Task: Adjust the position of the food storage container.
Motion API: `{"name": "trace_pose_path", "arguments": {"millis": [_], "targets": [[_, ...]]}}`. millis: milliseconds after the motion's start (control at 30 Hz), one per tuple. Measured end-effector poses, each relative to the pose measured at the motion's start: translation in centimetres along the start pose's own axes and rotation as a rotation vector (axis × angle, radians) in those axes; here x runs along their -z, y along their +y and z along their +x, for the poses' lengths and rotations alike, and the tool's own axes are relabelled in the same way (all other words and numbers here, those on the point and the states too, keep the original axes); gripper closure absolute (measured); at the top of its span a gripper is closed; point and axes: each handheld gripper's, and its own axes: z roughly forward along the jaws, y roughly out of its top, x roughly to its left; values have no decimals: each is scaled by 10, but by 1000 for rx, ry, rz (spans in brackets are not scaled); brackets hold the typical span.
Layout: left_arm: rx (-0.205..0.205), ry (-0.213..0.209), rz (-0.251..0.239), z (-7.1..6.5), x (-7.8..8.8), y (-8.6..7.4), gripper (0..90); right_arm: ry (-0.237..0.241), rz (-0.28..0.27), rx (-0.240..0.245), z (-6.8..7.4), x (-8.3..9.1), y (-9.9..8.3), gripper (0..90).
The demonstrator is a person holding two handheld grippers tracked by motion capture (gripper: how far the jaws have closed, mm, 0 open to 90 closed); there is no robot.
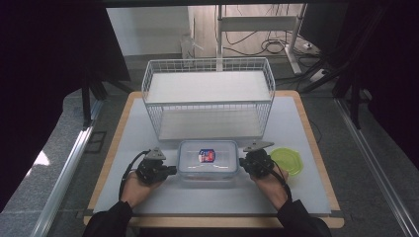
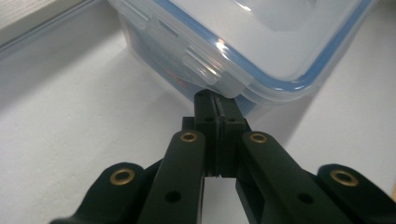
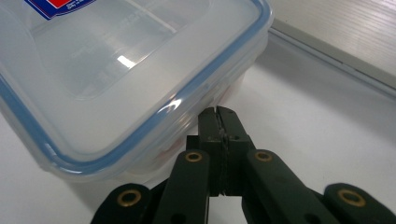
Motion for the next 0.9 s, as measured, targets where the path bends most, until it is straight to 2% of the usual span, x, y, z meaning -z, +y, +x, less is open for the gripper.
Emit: {"name": "trace_pose_path", "arguments": {"millis": [200, 267, 400, 667, 700, 767, 800, 833, 867, 900], "targets": [[-8, 6, -1, -3, 1, -1, 900, 6, -6, 2, -3, -2, 1, 900], [-23, 22, -1, -5, 1, -1, 900, 0, -4, 15, 0, -1, 0, 900], [-22, 28, 3, -6, 1, -1, 900, -1, -3, 18, 3, 1, -2, 900], [-3, 12, -17, -8, 8, -8, 897, 37, 16, 35, 11, 10, -8, 900], [-4, 20, -18, -8, 9, -8, 868, 40, 23, 32, 12, 12, -8, 900], [-19, 77, -12, -8, 13, -9, 797, 25, 19, 35, 11, 18, -8, 846], [-19, 77, -12, -8, 13, -9, 777, 25, 19, 35, 11, 18, -8, 846], [-7, 96, -19, -5, 19, -13, 743, 12, -4, 26, 7, 27, -10, 786], [-7, 96, -19, -5, 19, -13, 680, 12, -4, 26, 7, 27, -10, 786], [13, 106, -46, -2, 25, -18, 606, 19, -29, 17, 1, 35, -13, 707]]}}
